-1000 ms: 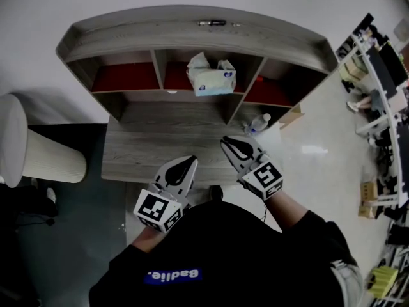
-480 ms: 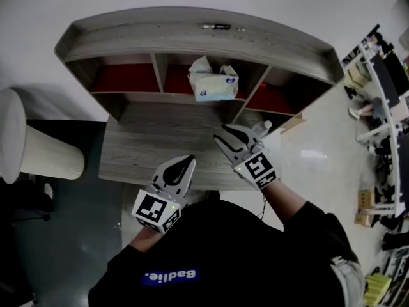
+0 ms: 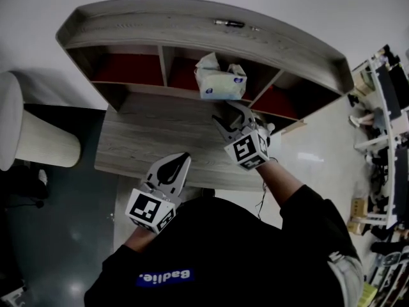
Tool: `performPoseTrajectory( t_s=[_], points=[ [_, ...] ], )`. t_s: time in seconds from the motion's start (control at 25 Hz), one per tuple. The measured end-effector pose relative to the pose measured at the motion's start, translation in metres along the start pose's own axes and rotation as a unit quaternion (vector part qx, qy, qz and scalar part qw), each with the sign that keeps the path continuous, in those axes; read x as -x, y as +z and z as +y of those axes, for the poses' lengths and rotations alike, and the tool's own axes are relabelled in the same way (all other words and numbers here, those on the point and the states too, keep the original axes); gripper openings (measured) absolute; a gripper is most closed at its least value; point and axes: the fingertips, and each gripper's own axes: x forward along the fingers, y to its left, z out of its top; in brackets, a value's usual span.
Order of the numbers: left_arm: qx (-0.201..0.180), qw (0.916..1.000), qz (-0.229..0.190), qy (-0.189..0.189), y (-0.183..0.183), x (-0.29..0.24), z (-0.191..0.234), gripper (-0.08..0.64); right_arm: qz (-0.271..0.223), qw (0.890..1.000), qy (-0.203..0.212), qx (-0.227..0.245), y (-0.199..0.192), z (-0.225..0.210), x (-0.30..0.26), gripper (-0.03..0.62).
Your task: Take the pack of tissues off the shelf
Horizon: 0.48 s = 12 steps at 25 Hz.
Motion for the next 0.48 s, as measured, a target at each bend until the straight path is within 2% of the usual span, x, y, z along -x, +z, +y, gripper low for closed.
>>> performPoseTrajectory(
  t_s=[0.16, 0.32, 0.48],
  points=[
    [0.006, 1.0000, -0.002, 0.006, -0.002, 0.001, 0.001, 0.002, 0.023, 0.997, -0.016, 0.070, -0.009, -0.008, -0.018, 0.225],
    [0.011, 0.9999, 0.001, 0.011, -0.007, 0.003, 0.003, 0.002, 0.039, 0.993, -0.036, 0.109, -0.010, -0.014, -0.030, 0.235],
    [0.013, 0.9998, 0.003, 0.014, -0.008, 0.005, 0.003, 0.003, 0.065, 0.983, -0.051, 0.163, -0.017, -0.018, -0.044, 0.235]
  ],
)
